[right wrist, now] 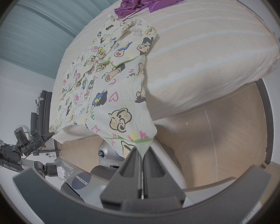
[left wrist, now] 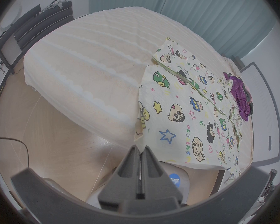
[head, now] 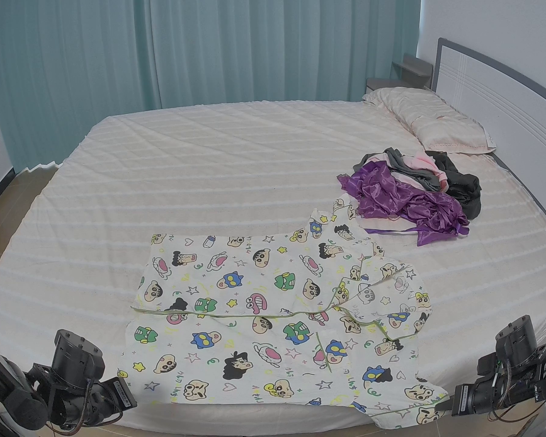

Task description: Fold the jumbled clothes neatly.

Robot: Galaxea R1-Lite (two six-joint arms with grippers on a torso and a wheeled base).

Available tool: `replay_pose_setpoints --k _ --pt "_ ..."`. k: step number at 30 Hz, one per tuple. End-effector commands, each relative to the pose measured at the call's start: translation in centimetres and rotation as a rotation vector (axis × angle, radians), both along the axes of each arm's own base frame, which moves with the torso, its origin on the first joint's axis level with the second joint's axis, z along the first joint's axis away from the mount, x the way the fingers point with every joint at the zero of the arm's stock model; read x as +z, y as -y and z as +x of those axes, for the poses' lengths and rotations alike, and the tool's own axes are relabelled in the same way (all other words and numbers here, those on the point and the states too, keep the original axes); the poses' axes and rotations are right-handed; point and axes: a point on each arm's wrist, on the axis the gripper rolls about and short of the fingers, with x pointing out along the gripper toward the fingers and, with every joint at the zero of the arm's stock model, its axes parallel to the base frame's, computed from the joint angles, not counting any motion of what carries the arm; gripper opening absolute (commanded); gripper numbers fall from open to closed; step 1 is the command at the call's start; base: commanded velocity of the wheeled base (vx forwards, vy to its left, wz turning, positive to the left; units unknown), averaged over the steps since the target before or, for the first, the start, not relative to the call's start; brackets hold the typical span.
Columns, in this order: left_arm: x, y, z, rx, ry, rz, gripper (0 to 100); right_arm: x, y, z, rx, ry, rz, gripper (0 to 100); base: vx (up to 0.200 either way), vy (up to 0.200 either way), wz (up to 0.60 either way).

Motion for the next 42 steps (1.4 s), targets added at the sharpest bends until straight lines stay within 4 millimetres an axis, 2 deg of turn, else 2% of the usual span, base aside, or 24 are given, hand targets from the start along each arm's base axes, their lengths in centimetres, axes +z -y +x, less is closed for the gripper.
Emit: replay_pose_setpoints --k 1,13,17,22,31,40,41,42 --pt "-0.1 0.0 -0.8 -0.018 -0.024 0.005 0 0.0 0.1 -1.0 0.024 -0.017 -0.01 0 0.0 0.0 0.0" --pt "-0.6 0.1 -1.7 -0.06 -0.12 0.046 0 -0.1 0.0 -2.3 0.075 -0.075 -0.058 0 0.0 0.0 0.0" --pt "-0.7 0.2 -1.9 -0.071 -0.132 0.054 0 0.1 -0.1 -2.1 0.078 -0.055 -0.05 0 0.0 0.0 0.0" --pt "-0.1 0.6 -0.9 -0.069 -0.086 0.036 0 1.3 -0.5 -1.2 0.066 0.018 -0.018 0 0.0 0.0 0.0" --pt "1.8 1.1 3.6 0.015 0.044 -0.024 0 4.1 -1.0 2.3 0.001 0.093 0.023 0 0.0 0.0 0.0" --pt "1.3 0.8 7.5 0.073 0.031 -0.075 0 4.1 -1.3 6.6 -0.067 0.082 0.022 0 0.0 0.0 0.0" --pt "1.3 0.8 7.5 0.073 0.031 -0.075 0 4.1 -1.3 6.6 -0.067 0.082 0.022 0 0.0 0.0 0.0" --pt "1.2 0.6 8.5 0.09 0.034 -0.077 0 4.1 -1.5 7.5 -0.074 0.084 0.023 0 0.0 0.0 0.0"
